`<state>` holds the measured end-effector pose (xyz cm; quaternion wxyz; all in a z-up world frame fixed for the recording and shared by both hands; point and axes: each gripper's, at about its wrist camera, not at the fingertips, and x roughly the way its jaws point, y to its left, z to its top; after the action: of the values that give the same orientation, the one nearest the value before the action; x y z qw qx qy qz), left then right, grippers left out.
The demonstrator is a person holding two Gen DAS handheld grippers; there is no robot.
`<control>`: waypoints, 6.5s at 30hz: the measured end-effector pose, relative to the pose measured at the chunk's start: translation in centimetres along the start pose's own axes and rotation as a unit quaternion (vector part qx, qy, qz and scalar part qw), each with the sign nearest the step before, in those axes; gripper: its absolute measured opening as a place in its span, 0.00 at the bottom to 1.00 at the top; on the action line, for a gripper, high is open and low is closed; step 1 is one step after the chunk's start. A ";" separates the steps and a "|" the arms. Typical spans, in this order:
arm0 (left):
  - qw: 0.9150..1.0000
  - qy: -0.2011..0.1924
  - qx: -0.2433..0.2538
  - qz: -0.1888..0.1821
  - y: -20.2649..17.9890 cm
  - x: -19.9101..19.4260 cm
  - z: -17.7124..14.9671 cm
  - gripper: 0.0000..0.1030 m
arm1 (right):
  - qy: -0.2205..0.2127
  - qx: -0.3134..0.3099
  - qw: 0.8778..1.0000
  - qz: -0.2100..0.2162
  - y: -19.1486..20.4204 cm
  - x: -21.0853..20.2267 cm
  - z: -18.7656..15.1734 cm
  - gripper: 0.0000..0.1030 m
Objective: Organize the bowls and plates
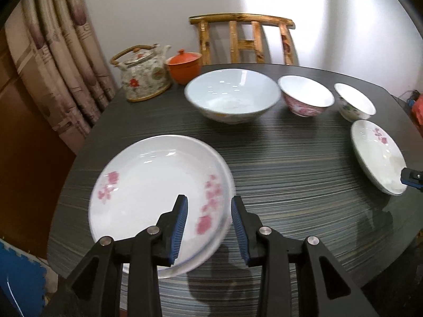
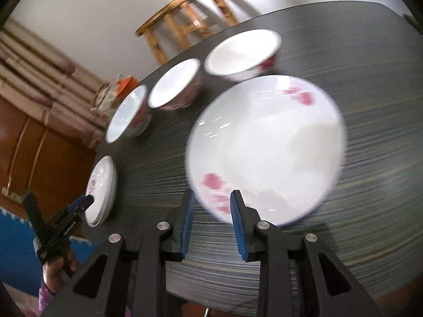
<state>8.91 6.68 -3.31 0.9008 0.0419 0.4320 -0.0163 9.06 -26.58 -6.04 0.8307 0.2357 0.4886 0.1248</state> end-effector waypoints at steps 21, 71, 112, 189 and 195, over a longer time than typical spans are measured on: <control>0.979 0.062 0.002 -0.193 -13.0 4.2 3.8 0.34 | -0.060 0.039 0.997 -0.026 -7.1 -3.4 1.4 0.30; 0.972 0.086 -0.022 -0.220 -15.7 4.7 2.1 0.13 | -0.020 0.043 0.999 0.016 -8.3 0.4 0.8 0.09; 0.969 0.030 -0.217 -0.112 8.3 -2.5 -3.0 0.13 | 0.087 -0.102 0.987 0.093 13.6 8.2 -1.2 0.11; 0.964 0.012 -0.264 -0.030 15.9 -0.1 -3.3 0.27 | 0.150 -0.125 0.978 0.067 22.0 15.6 -1.1 0.14; 0.963 0.014 -0.267 -0.030 15.9 0.0 -3.3 0.27 | 0.148 -0.124 0.979 0.066 22.2 15.9 -1.2 0.14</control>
<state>7.42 22.81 -4.35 0.8721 -0.2125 0.4347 0.0732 16.37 -0.25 -7.07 0.7622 0.1415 0.5701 0.2720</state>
